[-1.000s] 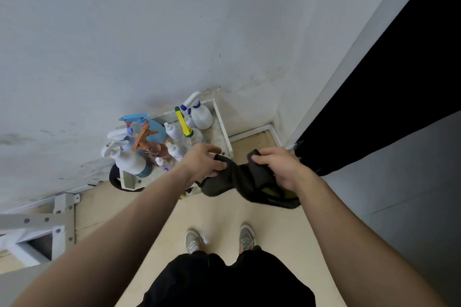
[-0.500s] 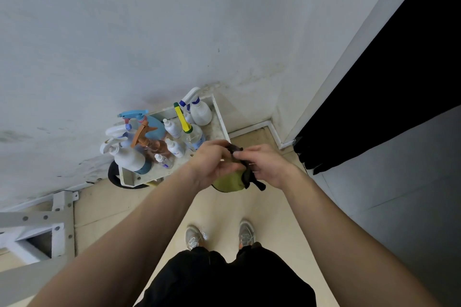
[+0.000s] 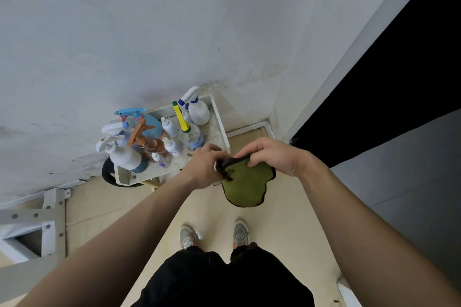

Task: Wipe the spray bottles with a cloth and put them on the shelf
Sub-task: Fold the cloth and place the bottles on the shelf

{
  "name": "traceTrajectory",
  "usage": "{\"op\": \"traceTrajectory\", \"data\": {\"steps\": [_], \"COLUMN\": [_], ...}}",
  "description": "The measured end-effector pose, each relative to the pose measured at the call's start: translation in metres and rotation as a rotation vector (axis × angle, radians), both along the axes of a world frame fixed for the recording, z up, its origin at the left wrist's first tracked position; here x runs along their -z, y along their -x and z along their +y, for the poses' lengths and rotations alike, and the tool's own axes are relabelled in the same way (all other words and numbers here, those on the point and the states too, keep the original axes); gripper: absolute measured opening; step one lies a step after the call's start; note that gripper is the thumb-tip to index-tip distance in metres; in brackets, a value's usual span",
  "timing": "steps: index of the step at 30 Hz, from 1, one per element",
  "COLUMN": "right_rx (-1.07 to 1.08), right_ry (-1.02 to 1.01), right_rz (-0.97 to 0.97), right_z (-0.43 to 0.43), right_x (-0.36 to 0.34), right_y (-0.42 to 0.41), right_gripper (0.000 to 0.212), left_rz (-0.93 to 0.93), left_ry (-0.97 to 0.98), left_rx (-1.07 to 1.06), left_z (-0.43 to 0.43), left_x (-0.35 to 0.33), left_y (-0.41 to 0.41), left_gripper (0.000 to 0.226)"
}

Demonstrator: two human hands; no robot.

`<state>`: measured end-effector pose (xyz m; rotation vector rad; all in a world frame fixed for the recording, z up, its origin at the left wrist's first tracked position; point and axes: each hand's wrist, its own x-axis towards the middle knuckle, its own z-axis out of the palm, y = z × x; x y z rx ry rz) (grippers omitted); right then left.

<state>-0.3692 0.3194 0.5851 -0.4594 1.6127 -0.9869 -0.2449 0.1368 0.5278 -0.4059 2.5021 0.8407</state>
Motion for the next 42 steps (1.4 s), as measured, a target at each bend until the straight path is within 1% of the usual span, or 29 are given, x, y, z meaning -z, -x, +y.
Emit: {"op": "traceTrajectory", "data": {"steps": [2,3,5,8,11,12,13,14,15,16,17,19,22,23,24,26,28,29,30,31,32,33,34,35,36,37,39,41,42], "right_rx": [0.070,0.106,0.156,0.186,0.190,0.211,0.257,0.312,0.361,0.396,0.411,0.395,0.312,0.286,0.256,0.188,0.135,0.113,0.089,0.060,0.026,-0.008,-0.031,-0.030,-0.004,0.039,0.147,0.301,0.395], "right_ry": [-0.011,-0.029,-0.100,-0.228,-0.379,-0.435,-0.471,-0.479,-0.459,-0.407,-0.351,-0.253,-0.189,-0.162,-0.132,-0.089,-0.078,-0.064,-0.054,-0.039,-0.016,0.013,0.042,0.070,0.102,0.132,0.178,0.205,0.222], "right_rz": [0.013,0.030,0.110,0.301,0.481,0.512,0.527,0.520,0.477,0.402,0.319,0.221,0.245,0.211,0.179,0.180,0.194,0.177,0.148,0.113,0.081,0.058,0.037,0.008,-0.034,-0.090,-0.201,-0.258,-0.282], "right_z": [0.005,0.009,0.018,0.035,0.046,0.046,0.044,0.039,0.034,0.027,0.019,0.005,-0.003,-0.003,-0.001,0.005,0.009,0.009,0.009,0.007,0.006,0.003,-0.001,-0.004,-0.008,-0.012,-0.020,-0.028,-0.032], "right_x": [-0.009,-0.011,-0.009,0.005,0.026,0.030,0.033,0.034,0.036,0.035,0.034,0.037,0.038,0.038,0.036,0.036,0.036,0.036,0.035,0.033,0.029,0.024,0.020,0.018,0.015,0.015,0.015,0.022,0.028], "right_y": [0.007,0.012,0.022,0.035,0.039,0.036,0.031,0.025,0.017,0.006,-0.005,-0.025,-0.036,-0.034,-0.032,-0.025,-0.018,-0.014,-0.010,-0.007,-0.005,-0.004,-0.004,-0.003,-0.003,-0.002,0.003,0.012,0.017], "right_gripper": [0.038,0.038,0.038,0.036,0.022,0.018,0.016,0.016,0.015,0.010,0.007,0.010,0.017,0.018,0.020,0.030,0.019,0.014,0.016,0.021,0.025,0.028,0.030,0.030,0.030,0.029,0.028,0.033,0.037], "left_rz": [0.015,0.021,0.041,0.075,0.039,0.000,-0.052,-0.107,-0.150,-0.162,-0.154,-0.142,-0.114,-0.111,-0.120,-0.175,-0.224,-0.225,-0.201,-0.151,-0.083,-0.028,-0.005,-0.004,-0.003,0.003,0.038,0.068,0.073], "left_ry": [-0.004,-0.025,-0.053,-0.045,-0.019,-0.065,-0.188,-0.358,-0.514,-0.629,-0.696,-0.780,-0.868,-0.906,-0.943,-1.011,-1.009,-0.948,-0.829,-0.658,-0.486,-0.361,-0.317,-0.349,-0.422,-0.485,-0.535,-0.557,-0.575], "left_rx": [-0.054,-0.107,-0.207,-0.297,-0.337,-0.406,-0.544,-0.724,-0.892,-1.001,-1.035,-1.032,-1.100,-1.125,-1.132,-1.039,-0.850,-0.753,-0.671,-0.611,-0.561,-0.524,-0.495,-0.463,-0.418,-0.357,-0.313,-0.377,-0.441], "left_z": [0.001,0.001,-0.001,-0.010,-0.013,-0.010,-0.004,0.005,0.015,0.025,0.034,0.054,0.066,0.063,0.059,0.048,0.036,0.029,0.022,0.015,0.008,0.001,-0.004,-0.007,-0.008,-0.007,-0.008,-0.009,-0.011], "left_x": [0.006,0.005,0.005,0.001,-0.009,-0.012,-0.015,-0.018,-0.021,-0.021,-0.021,-0.022,-0.025,-0.026,-0.028,-0.034,-0.045,-0.047,-0.048,-0.046,-0.041,-0.033,-0.026,-0.018,-0.012,-0.008,0.010,0.026,0.033], "left_y": [-0.001,-0.003,-0.007,-0.015,-0.015,-0.013,-0.011,-0.008,-0.006,-0.005,-0.003,0.001,0.006,0.006,0.004,-0.001,-0.005,-0.006,-0.006,-0.007,-0.008,-0.010,-0.011,-0.012,-0.013,-0.013,-0.012,-0.012,-0.013], "left_gripper": [0.034,0.027,0.021,0.015,0.007,0.008,0.012,0.015,0.015,0.014,0.013,0.014,0.017,0.017,0.020,0.029,0.032,0.029,0.024,0.019,0.024,0.044,0.069,0.091,0.100,0.095,0.072,0.058,0.056]}}
